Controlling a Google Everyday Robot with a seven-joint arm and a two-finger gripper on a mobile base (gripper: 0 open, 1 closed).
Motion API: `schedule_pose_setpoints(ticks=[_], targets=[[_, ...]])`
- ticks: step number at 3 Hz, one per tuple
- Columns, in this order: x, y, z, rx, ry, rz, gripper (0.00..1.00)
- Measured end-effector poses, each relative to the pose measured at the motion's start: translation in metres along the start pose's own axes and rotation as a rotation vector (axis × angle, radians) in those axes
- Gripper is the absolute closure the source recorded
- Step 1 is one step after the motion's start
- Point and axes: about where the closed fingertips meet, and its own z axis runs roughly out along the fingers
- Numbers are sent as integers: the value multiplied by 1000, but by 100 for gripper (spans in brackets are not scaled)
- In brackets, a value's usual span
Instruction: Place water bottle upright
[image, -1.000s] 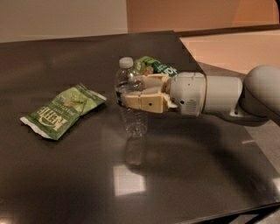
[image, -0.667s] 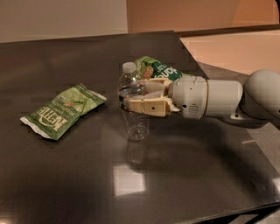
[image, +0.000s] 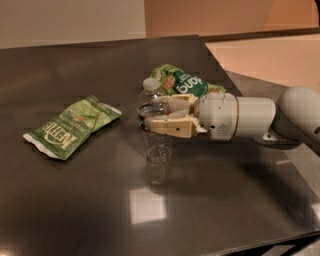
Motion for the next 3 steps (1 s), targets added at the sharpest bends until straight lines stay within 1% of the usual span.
schedule_pose_setpoints(ticks=[1, 3], targets=[[-5, -1, 0, -17, 8, -19, 61], [-4, -3, 4, -8, 7, 59, 14]])
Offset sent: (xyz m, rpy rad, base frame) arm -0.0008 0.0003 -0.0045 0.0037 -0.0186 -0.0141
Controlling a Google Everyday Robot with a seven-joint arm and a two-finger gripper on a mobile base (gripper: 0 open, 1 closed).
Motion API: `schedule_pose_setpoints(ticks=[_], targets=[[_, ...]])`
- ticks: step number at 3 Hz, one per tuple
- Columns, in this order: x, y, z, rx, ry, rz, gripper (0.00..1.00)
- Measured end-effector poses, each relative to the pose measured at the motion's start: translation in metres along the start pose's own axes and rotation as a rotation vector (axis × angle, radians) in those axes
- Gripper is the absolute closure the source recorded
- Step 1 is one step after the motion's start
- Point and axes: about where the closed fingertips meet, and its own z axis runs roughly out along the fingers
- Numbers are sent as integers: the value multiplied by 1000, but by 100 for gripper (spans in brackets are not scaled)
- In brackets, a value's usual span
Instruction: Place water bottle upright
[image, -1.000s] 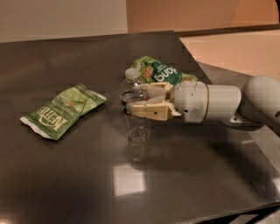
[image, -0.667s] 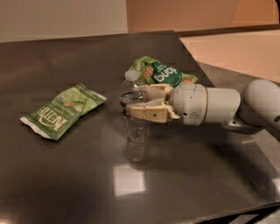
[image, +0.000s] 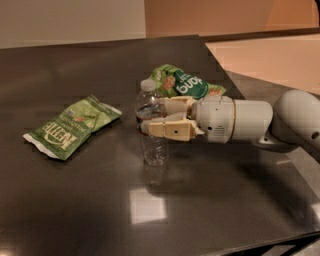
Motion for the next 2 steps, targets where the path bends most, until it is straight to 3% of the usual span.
schedule_pose_setpoints(ticks=[1, 2], targets=[[1, -1, 2, 5, -1, 33, 0], [1, -1, 2, 5, -1, 33, 0]])
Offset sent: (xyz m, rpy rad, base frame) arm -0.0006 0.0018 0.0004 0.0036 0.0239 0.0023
